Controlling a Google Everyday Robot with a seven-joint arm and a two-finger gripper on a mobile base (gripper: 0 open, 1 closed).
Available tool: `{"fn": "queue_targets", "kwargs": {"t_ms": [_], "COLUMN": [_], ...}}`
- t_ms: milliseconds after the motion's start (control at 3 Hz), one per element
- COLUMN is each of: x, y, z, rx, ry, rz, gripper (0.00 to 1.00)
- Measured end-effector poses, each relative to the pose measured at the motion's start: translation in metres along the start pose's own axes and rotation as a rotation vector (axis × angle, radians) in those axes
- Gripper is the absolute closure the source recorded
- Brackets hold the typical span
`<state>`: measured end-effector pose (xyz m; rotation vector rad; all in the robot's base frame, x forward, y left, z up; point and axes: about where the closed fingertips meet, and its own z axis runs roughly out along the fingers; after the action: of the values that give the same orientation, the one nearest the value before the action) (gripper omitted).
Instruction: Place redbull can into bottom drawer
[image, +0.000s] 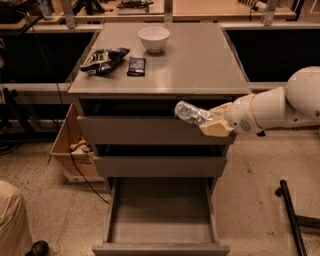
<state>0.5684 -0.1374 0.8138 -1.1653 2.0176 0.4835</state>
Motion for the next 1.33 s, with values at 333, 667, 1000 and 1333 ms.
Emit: {"fn": "queue_targets", "kwargs": {"t_ms": [333,667,1000,1333], "x": [0.048,0.106,0.106,0.127], "y": [0.010,0.008,0.008,0.018], "z": [0.021,0.056,0.056,0.070], "rx": [-0.040,-0.032,-0.032,-0.049], "ry": [0.066,0.159,0.159,0.221], "rz": [0.032,0.067,0.067,0.039], "gripper": [1.00,1.00,1.00,1.00]}}
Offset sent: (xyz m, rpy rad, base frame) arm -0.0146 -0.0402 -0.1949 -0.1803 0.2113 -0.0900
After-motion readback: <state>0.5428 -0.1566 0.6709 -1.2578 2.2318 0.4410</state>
